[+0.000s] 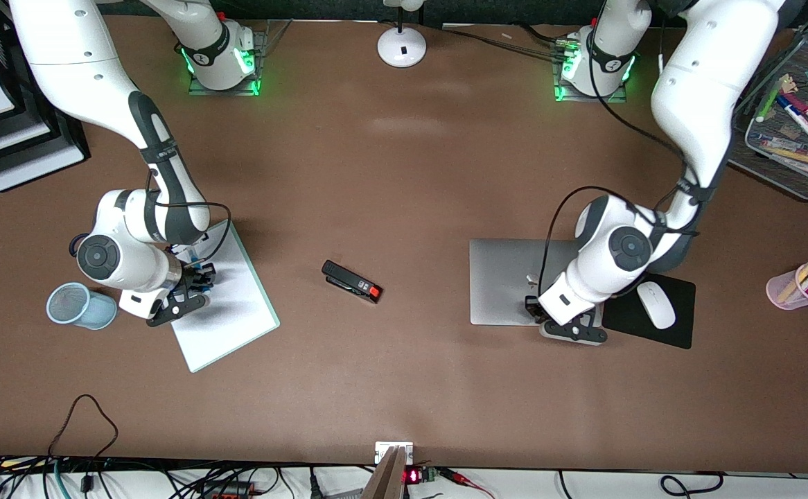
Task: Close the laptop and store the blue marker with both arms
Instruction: 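Lift the marker with the right gripper while the left gripper withdraws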
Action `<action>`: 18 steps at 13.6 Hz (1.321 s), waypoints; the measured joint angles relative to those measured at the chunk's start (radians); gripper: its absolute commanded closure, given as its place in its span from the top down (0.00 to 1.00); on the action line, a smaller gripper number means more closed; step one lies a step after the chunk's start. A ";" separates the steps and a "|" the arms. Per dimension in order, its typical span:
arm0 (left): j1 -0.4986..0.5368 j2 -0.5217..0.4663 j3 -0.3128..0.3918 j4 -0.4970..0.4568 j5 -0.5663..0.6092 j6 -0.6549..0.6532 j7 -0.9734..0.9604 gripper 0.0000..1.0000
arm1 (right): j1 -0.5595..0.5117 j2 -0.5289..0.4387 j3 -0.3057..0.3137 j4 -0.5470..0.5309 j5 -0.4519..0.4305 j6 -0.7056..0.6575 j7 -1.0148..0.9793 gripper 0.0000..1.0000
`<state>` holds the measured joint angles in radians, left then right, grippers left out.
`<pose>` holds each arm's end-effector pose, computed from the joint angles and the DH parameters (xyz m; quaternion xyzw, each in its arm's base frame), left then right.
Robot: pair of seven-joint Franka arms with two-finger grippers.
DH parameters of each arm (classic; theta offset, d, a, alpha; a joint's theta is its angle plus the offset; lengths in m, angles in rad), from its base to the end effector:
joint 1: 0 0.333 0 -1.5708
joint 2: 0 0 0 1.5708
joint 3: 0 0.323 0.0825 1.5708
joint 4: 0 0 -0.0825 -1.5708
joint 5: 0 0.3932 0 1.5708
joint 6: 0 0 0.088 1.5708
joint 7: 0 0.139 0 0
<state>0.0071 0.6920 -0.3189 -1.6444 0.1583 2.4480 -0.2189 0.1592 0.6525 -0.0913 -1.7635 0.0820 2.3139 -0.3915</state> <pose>0.6907 -0.1932 0.2079 0.9943 -0.0615 0.0612 0.0613 0.6562 0.0505 0.1544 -0.9772 -0.2067 0.0484 0.0086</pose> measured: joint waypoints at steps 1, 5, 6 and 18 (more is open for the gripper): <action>0.001 -0.037 0.000 0.011 0.000 -0.083 0.007 0.00 | 0.000 0.001 0.000 0.000 0.000 0.001 0.000 0.24; 0.009 -0.188 -0.001 0.074 0.000 -0.464 0.089 0.00 | 0.000 0.007 0.000 0.002 0.000 0.003 -0.001 0.16; 0.016 -0.220 -0.002 0.088 0.000 -0.543 0.110 0.01 | 0.000 0.007 0.000 0.002 0.000 0.003 -0.002 0.11; 0.071 -0.517 0.033 0.107 -0.031 -0.852 0.227 1.00 | -0.011 -0.061 -0.002 0.119 0.001 0.003 -0.258 0.03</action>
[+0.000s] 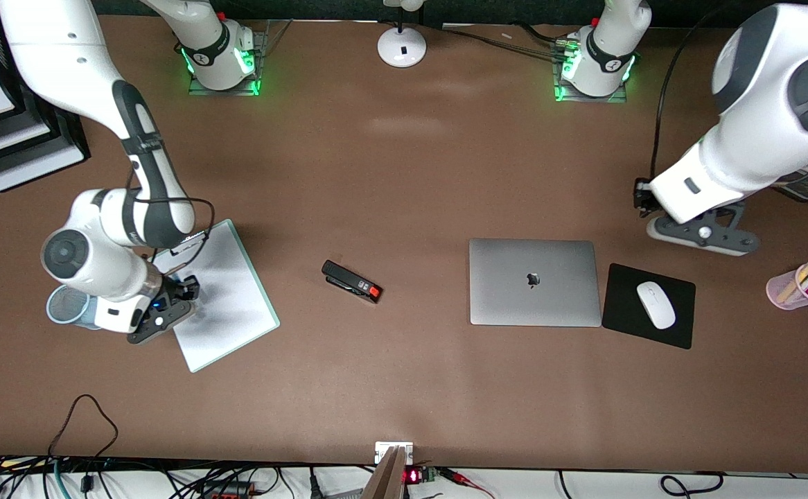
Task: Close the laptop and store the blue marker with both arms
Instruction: 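Lift the marker with the right gripper while the left gripper withdraws, then carry the blue marker with the right gripper over the light blue cup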
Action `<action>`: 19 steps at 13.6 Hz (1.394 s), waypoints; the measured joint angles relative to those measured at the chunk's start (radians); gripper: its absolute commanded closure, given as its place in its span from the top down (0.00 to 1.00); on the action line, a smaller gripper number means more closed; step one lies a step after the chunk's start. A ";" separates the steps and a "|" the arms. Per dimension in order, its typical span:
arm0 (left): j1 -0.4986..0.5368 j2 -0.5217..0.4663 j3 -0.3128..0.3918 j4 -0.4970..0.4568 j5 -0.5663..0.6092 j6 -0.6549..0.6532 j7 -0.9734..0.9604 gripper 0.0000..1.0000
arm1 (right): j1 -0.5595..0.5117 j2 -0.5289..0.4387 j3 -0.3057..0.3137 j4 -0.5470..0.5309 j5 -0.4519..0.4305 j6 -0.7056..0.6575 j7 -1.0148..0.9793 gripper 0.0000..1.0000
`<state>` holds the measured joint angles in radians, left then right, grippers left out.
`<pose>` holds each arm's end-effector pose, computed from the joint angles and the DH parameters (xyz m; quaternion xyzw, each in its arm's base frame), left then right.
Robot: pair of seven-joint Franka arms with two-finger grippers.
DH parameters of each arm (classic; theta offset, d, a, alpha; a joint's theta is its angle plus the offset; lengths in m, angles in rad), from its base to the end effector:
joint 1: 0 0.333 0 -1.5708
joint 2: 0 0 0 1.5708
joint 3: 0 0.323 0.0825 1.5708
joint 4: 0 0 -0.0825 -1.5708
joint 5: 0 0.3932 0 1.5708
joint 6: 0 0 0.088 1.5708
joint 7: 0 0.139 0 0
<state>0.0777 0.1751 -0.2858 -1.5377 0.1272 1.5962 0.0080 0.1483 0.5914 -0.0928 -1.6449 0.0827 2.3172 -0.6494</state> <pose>0.6013 -0.0973 0.5187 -0.9915 0.1119 0.0505 0.0440 0.7063 0.0494 0.2473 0.9437 0.3281 0.0420 0.0066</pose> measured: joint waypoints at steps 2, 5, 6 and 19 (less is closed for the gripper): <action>-0.018 -0.039 0.068 -0.022 -0.032 -0.001 0.017 1.00 | -0.002 -0.058 0.000 0.005 0.000 -0.027 -0.081 0.03; -0.059 -0.132 0.175 -0.118 -0.069 0.068 0.019 1.00 | -0.008 -0.157 0.000 0.008 0.001 -0.089 -0.204 0.03; -0.083 -0.164 0.215 -0.160 -0.071 0.104 0.020 1.00 | -0.012 -0.189 0.000 0.008 0.002 -0.110 -0.255 0.03; -0.104 -0.229 0.255 -0.257 -0.072 0.128 0.061 1.00 | -0.284 -0.256 -0.016 0.012 0.448 -0.341 -1.238 0.02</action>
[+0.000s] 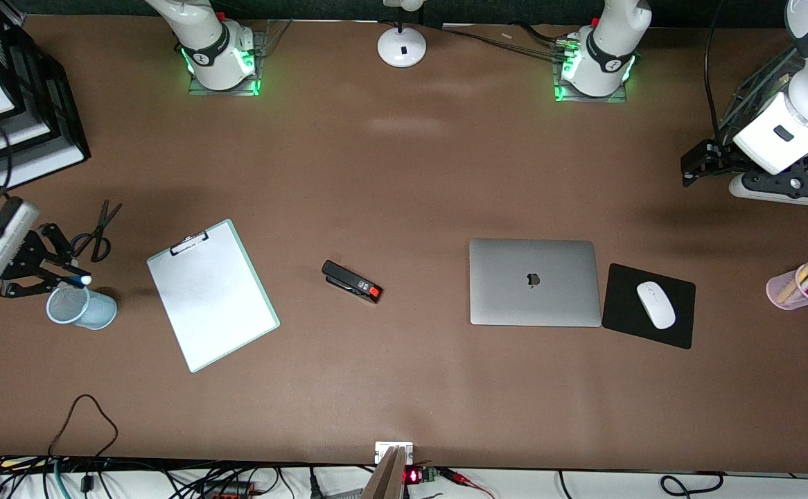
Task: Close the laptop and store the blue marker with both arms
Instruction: 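Carry the blue marker with the right gripper over the light blue cup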
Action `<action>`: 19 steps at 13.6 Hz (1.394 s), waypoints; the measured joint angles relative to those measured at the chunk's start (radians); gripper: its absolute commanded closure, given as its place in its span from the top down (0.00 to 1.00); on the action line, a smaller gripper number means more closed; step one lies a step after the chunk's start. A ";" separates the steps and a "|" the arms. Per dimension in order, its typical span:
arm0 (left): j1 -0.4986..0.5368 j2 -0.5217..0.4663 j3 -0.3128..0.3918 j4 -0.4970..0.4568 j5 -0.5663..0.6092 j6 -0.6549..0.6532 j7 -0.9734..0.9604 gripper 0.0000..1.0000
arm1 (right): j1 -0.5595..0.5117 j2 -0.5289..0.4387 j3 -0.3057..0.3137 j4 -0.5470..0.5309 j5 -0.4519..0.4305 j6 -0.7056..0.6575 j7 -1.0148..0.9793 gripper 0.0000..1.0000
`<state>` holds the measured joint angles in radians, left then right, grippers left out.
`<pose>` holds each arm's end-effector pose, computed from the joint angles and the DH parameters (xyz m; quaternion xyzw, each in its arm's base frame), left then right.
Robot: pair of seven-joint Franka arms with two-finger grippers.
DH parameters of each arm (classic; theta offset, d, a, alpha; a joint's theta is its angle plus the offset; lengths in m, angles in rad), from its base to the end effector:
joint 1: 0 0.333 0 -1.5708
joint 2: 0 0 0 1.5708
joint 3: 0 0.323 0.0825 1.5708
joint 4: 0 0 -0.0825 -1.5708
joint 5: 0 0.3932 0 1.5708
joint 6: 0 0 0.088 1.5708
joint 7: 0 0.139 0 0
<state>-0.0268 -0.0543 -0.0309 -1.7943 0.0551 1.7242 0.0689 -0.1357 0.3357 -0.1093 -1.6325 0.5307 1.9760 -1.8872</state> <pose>0.5516 -0.0253 0.5349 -0.9973 0.0676 0.0081 0.0280 0.6654 -0.1108 0.4077 -0.7332 -0.6420 -0.1990 0.1033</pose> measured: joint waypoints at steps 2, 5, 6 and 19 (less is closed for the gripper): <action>-0.003 0.000 0.000 0.002 0.000 0.000 0.001 1.00 | -0.045 0.028 0.000 0.035 0.042 -0.088 -0.052 0.02; -0.008 0.000 0.000 0.002 0.000 0.000 0.001 1.00 | -0.113 0.131 0.000 0.192 0.122 -0.293 -0.099 0.02; -0.009 0.001 0.000 0.002 0.000 0.000 0.001 1.00 | -0.132 0.171 0.000 0.240 0.149 -0.334 -0.114 0.02; -0.010 0.002 0.000 0.003 0.000 0.000 0.001 1.00 | -0.182 0.380 0.006 0.447 0.179 -0.374 -0.227 0.02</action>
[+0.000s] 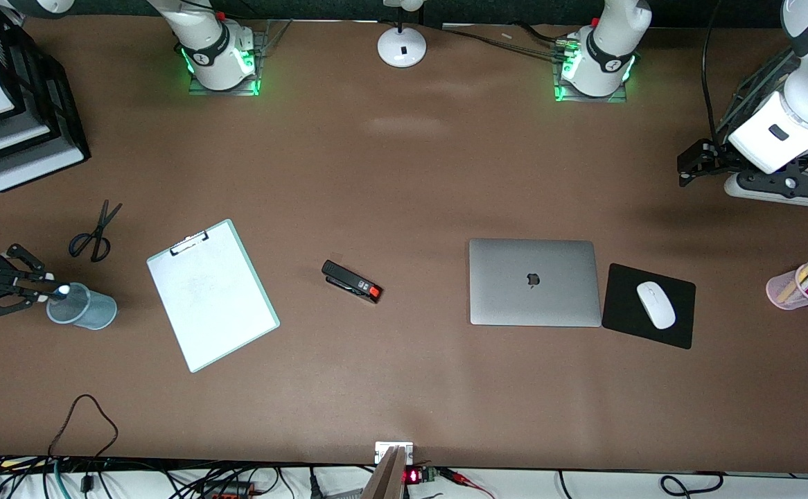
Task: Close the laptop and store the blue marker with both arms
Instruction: 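Carry the blue marker with the right gripper over the light blue cup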
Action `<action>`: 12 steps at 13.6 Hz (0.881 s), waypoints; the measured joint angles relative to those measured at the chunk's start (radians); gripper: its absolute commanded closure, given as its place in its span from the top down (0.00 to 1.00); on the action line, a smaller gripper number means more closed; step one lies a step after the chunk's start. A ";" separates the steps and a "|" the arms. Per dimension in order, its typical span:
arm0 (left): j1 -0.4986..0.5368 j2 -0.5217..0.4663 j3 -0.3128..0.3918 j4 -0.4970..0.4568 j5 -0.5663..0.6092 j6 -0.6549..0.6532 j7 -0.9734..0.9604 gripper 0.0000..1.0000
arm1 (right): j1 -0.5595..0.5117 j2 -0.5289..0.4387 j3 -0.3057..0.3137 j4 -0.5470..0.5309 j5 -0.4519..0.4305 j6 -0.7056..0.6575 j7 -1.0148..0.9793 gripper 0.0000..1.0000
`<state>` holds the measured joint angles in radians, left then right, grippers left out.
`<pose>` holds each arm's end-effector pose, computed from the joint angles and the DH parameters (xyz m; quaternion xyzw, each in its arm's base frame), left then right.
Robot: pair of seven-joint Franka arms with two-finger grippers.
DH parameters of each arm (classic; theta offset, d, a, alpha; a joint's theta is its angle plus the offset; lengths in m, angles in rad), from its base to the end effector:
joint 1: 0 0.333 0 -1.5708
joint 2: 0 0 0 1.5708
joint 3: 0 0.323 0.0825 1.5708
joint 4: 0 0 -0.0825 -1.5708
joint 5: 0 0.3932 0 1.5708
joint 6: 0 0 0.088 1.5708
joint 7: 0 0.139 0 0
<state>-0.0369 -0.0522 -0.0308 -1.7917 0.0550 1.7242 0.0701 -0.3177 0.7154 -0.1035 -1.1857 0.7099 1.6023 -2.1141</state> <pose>0.5521 -0.0309 0.5350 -0.9969 0.0732 0.0077 0.0279 0.7050 -0.1977 0.3415 -0.6635 -0.6671 -0.2527 0.2258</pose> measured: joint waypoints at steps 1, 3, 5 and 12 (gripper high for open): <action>0.000 0.000 0.000 0.000 0.000 0.000 0.000 1.00 | -0.005 0.014 0.000 0.003 0.006 0.000 -0.009 0.02; 0.000 0.001 0.000 0.000 0.000 0.000 0.000 1.00 | -0.019 0.037 0.000 0.007 0.031 -0.001 -0.026 0.02; 0.000 0.001 0.001 0.000 0.000 0.000 0.000 1.00 | -0.032 0.050 0.000 0.010 0.044 -0.002 -0.034 0.02; 0.000 0.002 0.003 0.000 0.000 0.000 0.000 1.00 | -0.072 0.086 0.001 0.011 0.119 -0.006 -0.060 0.02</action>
<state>-0.0367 -0.0502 -0.0279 -1.7913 0.0550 1.7242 0.0701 -0.3894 0.8014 -0.1028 -1.1751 0.8290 1.5967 -2.1738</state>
